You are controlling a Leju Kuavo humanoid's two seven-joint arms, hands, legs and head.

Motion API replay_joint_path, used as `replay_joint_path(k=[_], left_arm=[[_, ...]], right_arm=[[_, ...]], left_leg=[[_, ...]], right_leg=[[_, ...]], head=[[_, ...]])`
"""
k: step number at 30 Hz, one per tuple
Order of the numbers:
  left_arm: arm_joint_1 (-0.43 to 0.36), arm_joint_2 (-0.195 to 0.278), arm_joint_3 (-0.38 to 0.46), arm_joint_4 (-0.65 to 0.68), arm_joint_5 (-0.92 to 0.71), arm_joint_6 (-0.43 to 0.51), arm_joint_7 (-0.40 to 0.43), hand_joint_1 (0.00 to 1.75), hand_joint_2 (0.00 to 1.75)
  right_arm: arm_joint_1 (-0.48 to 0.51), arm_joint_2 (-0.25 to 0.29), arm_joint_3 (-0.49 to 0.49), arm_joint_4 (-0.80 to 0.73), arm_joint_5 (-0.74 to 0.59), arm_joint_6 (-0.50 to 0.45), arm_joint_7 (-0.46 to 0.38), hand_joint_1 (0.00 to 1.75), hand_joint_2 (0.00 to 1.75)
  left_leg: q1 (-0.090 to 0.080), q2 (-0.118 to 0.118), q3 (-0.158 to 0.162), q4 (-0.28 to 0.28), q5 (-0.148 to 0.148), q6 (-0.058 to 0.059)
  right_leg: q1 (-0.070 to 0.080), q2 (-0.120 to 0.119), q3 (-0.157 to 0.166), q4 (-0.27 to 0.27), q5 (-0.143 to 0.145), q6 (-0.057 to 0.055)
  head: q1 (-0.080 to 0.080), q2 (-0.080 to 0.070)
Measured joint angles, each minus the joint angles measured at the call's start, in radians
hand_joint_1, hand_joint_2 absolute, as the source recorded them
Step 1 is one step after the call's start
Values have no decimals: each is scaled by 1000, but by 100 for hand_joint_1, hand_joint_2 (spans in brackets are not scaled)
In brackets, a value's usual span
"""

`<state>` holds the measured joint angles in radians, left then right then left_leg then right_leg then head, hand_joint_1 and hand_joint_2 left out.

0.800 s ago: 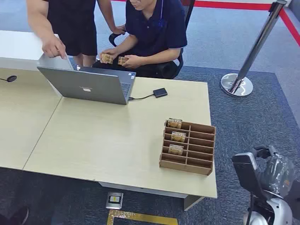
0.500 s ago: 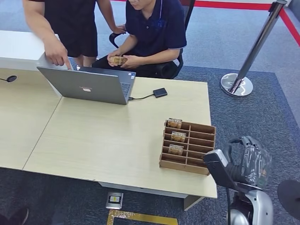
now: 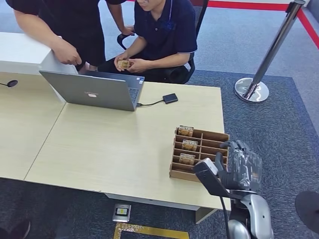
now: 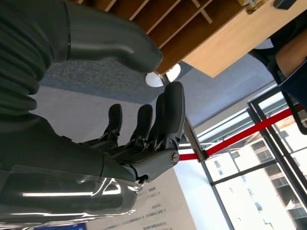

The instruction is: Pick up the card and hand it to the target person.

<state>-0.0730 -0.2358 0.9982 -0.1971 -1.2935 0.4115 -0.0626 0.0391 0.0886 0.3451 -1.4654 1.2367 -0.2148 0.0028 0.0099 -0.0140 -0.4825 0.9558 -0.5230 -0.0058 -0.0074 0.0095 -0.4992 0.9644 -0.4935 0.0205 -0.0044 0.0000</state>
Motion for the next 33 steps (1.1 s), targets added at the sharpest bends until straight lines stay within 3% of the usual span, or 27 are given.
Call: replay_joint_path(k=[13, 27, 33], left_arm=[[-1, 0, -2, 1, -8, 0, 1, 0, 0], [-1, 0, -3, 2, -17, -1, 3, 0, 0], [-1, 0, -3, 2, -15, -1, 3, 0, 0]], right_arm=[[-59, 1, 78, 112, 8, -1, 54, 76, 175], [-78, 30, 97, 174, 16, -3, 85, 93, 175], [-93, 41, 105, 202, 17, 0, 86, 91, 175]], left_leg=[[0, 0, 0, 0, 0, 0], [0, 0, 0, 0, 0, 0], [0, 0, 0, 0, 0, 0]], right_leg=[[0, 0, 0, 0, 0, 0], [0, 0, 0, 0, 0, 0], [0, 0, 0, 0, 0, 0]], head=[[0, 0], [0, 0], [0, 0]])
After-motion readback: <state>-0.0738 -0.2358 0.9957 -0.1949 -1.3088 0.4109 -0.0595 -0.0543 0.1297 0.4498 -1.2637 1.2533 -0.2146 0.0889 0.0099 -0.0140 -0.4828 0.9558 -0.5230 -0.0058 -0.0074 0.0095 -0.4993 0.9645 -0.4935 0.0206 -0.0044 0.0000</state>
